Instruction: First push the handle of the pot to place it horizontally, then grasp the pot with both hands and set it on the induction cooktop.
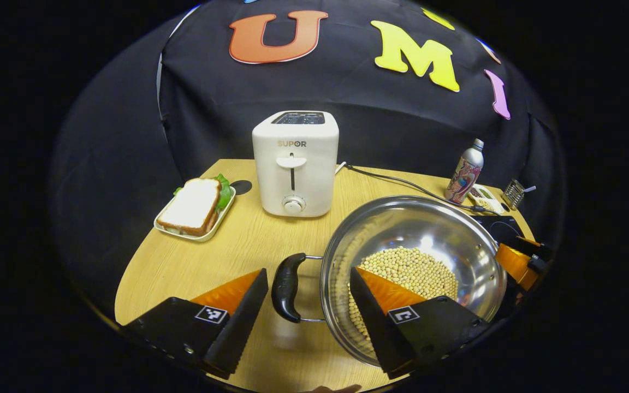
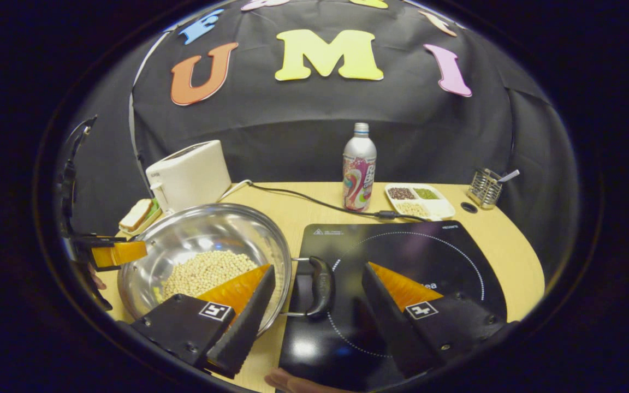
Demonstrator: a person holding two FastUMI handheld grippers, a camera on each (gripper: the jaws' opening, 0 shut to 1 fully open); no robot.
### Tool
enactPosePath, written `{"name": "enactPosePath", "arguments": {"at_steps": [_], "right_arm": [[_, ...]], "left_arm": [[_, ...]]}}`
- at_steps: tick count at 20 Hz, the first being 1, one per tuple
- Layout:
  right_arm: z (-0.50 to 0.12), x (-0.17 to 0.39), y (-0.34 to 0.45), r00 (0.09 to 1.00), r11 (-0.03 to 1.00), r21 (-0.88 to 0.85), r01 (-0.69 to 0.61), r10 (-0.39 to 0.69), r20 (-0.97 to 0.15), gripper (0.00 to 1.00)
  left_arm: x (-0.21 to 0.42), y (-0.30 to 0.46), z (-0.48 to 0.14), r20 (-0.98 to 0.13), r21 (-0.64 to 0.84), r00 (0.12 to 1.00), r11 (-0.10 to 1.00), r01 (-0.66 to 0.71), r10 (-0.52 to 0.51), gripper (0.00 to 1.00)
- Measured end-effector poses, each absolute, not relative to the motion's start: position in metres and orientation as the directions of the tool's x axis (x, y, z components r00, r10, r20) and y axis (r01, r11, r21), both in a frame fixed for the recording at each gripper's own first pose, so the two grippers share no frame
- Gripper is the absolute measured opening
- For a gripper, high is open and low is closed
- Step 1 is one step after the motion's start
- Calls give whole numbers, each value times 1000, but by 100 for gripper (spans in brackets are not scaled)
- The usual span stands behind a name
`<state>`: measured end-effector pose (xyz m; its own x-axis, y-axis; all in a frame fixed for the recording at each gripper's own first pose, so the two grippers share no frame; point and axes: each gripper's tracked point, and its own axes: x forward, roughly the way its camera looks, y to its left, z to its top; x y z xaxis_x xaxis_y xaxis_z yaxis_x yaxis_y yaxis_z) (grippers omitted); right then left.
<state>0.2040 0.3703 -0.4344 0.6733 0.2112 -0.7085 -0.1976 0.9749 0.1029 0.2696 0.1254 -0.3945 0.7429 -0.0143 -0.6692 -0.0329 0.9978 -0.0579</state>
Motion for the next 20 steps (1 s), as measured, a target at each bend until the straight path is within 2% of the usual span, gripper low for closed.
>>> {"name": "enactPosePath", "arguments": {"at_steps": [1,2,3,4,5,6,7,8,9,10,11,12,13,14,15,18,19,20], "right_arm": [[-438,204,375,663,973,116,-197,220,-716,100],[-440,203,382,653,970,143,-197,239,-718,96],[-445,201,389,642,966,160,-204,256,-723,100],[-454,195,391,599,965,162,-206,255,-759,94],[-449,201,392,628,968,155,-199,248,-738,92],[-453,198,389,598,970,151,-188,235,-766,87],[-456,201,390,607,972,135,-192,226,-762,89],[-460,198,388,581,972,121,-201,218,-784,86],[-459,201,385,595,976,108,-191,203,-778,83],[-458,198,383,599,975,116,-189,209,-773,72],[-459,201,383,596,973,117,-198,215,-774,69],[-457,202,381,603,973,135,-188,223,-766,65],[-457,202,383,608,972,137,-191,227,-761,64],[-457,204,382,604,970,140,-198,233,-762,58],[-457,202,383,601,967,156,-199,247,-760,59],[-452,201,382,564,950,244,-194,312,-764,54],[-451,201,383,551,944,266,-193,329,-767,55],[-448,200,383,547,940,273,-206,342,-764,51]], "left_arm": [[269,125,-398,-679,-55,734,998,-25,-19,82],[268,126,-399,-685,-45,729,999,-26,-12,79],[268,126,-405,-699,-40,715,999,-21,-13,75],[265,125,-410,-717,-27,697,1000,-14,-10,71],[261,121,-414,-736,-20,677,1000,0,-14,67],[262,122,-418,-739,-2,673,1000,13,-10,69],[262,123,-418,-737,9,676,1000,22,-8,71],[265,122,-419,-734,5,679,1000,20,-10,70],[262,122,-419,-748,-8,664,1000,13,-15,69],[264,122,-416,-741,-25,671,1000,2,-20,69],[261,121,-415,-747,-42,664,999,-2,-30,65],[261,120,-418,-752,-44,659,999,-3,-31,72],[261,121,-417,-752,-37,659,999,-4,-25,61],[259,120,-418,-758,-21,652,1000,-1,-15,61],[258,120,-417,-760,-12,650,1000,-1,-8,61],[255,118,-412,-765,-17,643,1000,-9,-7,61],[253,119,-410,-767,-19,642,1000,-7,-10,57],[251,120,-408,-770,-20,637,1000,-10,-9,57]]}}
